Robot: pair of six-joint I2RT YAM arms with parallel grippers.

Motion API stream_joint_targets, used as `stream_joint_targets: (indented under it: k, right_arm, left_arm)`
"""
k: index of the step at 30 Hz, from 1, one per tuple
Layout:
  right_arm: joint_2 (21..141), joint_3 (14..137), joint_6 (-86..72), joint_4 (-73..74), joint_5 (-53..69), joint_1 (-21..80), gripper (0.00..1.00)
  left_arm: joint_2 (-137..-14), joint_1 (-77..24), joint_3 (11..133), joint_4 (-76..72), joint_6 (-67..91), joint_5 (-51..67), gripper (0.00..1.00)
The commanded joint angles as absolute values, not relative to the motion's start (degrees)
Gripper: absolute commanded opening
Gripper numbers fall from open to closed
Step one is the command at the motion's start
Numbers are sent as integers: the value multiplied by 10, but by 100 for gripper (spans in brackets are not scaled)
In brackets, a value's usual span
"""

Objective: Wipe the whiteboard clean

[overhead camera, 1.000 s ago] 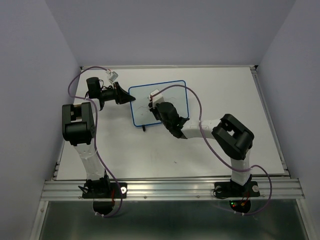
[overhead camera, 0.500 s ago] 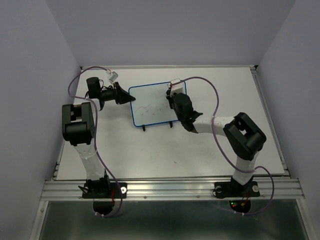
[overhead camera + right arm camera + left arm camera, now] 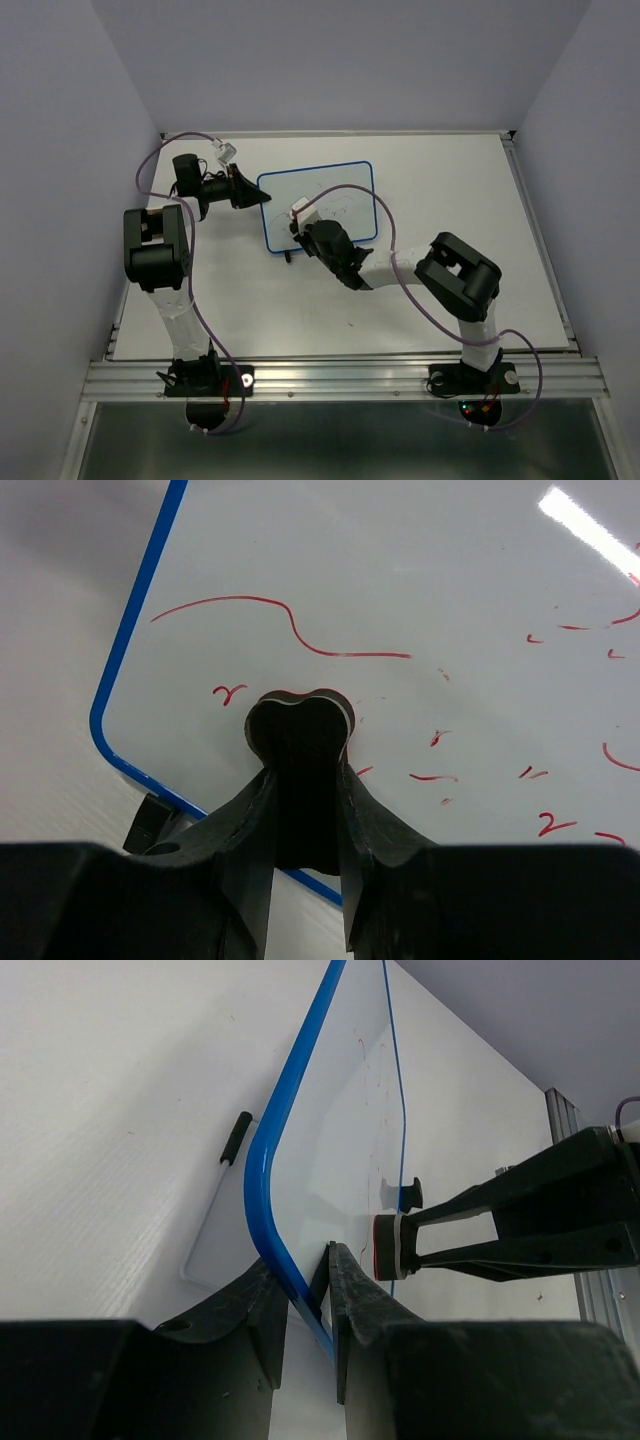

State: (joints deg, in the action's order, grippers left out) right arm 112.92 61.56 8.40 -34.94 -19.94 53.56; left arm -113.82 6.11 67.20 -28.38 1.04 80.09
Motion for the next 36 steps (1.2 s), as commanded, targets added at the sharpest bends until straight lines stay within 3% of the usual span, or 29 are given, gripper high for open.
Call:
stream_joint_targets:
  k: [1, 11, 23, 28, 36]
  right_arm:
    - [1122, 649, 86, -373, -260, 505, 1]
    - [1091, 679, 88, -383, -317, 402, 1]
    - [1116, 735, 96, -342, -236, 431, 1]
    - [1143, 753, 110, -310, -231, 492, 1]
    - [1158, 752, 75, -297, -233, 497, 1]
  left_arm:
    - [-1114, 62, 682, -316, -52, 775, 0]
    - [-1114, 62, 685, -312, -54, 777, 0]
    - [-1115, 62, 686, -304, -60, 776, 0]
    - [-1115, 62, 687, -301, -62, 775, 0]
    - [-1116, 62, 690, -298, -64, 775, 0]
